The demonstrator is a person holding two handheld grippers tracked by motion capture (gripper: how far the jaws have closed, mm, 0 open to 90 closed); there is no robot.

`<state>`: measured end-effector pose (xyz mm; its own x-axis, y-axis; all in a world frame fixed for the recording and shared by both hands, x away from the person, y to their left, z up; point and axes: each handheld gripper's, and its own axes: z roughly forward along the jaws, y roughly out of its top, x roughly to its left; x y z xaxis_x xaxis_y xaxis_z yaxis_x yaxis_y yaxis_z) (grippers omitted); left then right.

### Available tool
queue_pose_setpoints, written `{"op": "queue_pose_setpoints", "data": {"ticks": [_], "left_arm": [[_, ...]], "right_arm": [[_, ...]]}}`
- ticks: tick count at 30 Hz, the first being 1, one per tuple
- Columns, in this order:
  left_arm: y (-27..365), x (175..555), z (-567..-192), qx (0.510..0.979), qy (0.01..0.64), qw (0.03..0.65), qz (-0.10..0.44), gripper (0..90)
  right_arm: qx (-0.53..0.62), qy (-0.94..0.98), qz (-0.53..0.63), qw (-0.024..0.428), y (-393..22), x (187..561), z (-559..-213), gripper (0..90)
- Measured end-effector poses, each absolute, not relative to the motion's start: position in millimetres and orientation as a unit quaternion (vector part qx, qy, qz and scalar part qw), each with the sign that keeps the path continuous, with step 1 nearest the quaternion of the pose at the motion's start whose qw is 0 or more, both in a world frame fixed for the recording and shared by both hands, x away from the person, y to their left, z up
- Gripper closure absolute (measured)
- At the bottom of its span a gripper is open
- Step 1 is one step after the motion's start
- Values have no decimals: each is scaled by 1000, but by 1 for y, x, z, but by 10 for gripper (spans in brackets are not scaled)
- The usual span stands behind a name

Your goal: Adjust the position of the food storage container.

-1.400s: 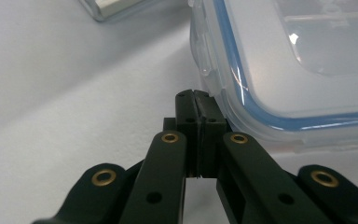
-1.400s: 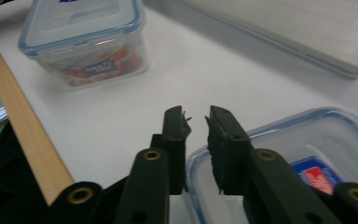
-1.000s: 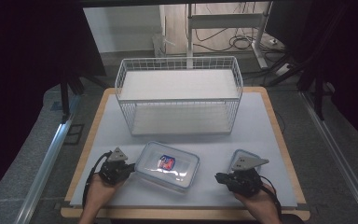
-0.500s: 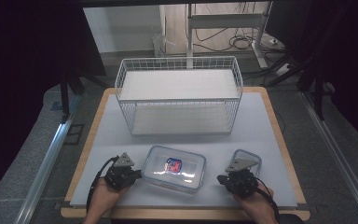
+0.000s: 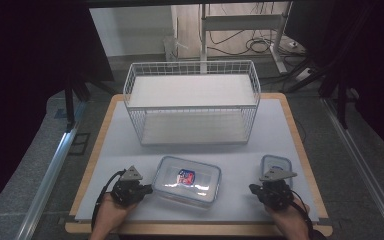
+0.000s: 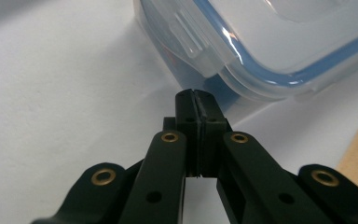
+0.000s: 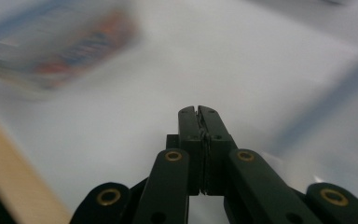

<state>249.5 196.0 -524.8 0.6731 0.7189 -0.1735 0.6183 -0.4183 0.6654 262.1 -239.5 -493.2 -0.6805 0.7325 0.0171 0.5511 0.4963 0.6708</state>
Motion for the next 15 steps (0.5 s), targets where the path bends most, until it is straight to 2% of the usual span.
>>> {"op": "queue_pose_setpoints", "data": {"ticks": [3, 4, 8, 9, 11, 15], "left_arm": [[192, 245, -523, 840, 394, 366, 67, 898], [189, 245, -522, 843, 389, 366, 68, 898], [179, 246, -521, 844, 388, 364, 69, 899], [178, 246, -522, 843, 391, 362, 70, 899], [176, 249, -522, 840, 394, 367, 63, 899], [163, 253, -520, 846, 390, 356, 72, 900]], "right_arm": [[340, 864, 360, 86, -213, 259, -497, 880], [330, 867, 362, 85, -206, 258, -497, 878], [308, 876, 357, 104, -185, 259, -496, 877], [309, 876, 352, 114, -184, 260, -497, 877], [323, 870, 359, 102, -188, 264, -497, 880], [334, 866, 351, 120, -192, 272, -497, 894]]}}
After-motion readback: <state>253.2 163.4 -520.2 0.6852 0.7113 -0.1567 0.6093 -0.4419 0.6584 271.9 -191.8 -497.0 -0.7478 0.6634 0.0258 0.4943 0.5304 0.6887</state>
